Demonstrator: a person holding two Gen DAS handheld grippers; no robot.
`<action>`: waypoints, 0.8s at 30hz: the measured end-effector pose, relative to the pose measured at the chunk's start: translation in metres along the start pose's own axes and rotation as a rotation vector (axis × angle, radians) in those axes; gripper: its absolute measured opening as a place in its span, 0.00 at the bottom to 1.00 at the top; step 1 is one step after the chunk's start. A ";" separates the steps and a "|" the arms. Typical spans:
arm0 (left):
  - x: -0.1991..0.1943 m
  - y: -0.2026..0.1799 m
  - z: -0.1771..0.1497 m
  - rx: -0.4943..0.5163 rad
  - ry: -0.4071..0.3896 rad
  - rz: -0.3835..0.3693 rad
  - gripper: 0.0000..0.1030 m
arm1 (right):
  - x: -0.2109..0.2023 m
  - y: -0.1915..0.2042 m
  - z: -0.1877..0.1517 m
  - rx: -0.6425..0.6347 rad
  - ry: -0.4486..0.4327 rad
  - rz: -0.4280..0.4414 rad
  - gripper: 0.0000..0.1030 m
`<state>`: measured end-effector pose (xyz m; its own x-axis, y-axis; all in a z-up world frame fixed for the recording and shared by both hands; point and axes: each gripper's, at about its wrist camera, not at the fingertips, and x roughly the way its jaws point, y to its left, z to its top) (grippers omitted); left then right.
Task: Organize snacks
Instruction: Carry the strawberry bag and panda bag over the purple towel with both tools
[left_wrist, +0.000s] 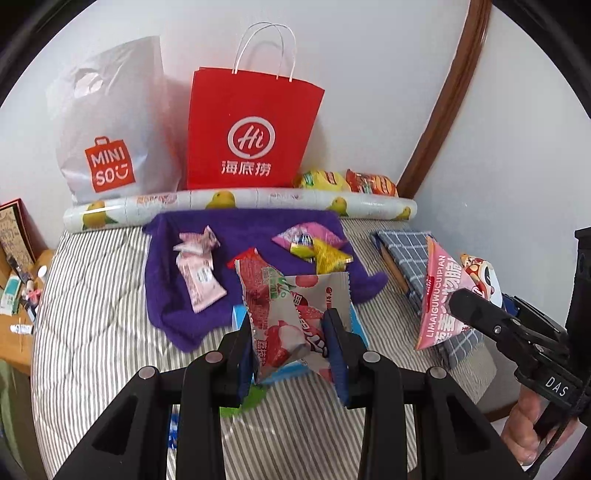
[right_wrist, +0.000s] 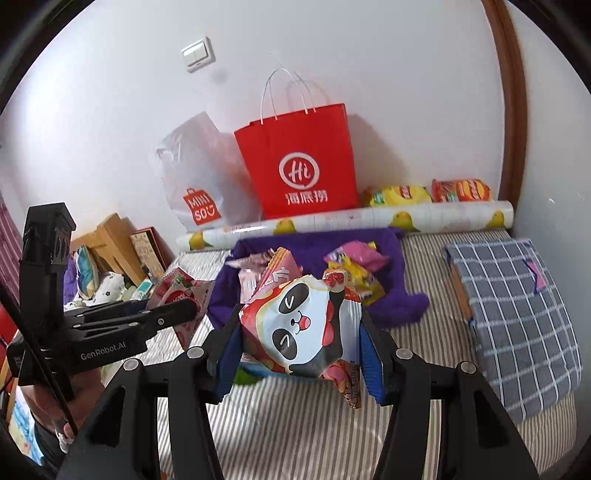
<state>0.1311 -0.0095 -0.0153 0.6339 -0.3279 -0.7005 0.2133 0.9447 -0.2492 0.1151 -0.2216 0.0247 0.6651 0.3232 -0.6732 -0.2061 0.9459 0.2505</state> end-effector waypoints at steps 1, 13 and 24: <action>0.002 0.001 0.004 -0.001 -0.004 0.001 0.32 | 0.004 0.000 0.006 -0.004 -0.002 0.005 0.54; 0.033 0.023 0.061 -0.023 -0.028 0.041 0.32 | 0.054 -0.003 0.057 -0.042 0.018 0.054 0.54; 0.074 0.065 0.101 -0.089 -0.015 0.091 0.32 | 0.134 -0.004 0.087 -0.092 0.098 0.075 0.54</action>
<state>0.2672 0.0286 -0.0157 0.6586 -0.2403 -0.7131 0.0878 0.9657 -0.2443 0.2676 -0.1842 -0.0054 0.5733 0.3896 -0.7208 -0.3204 0.9163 0.2404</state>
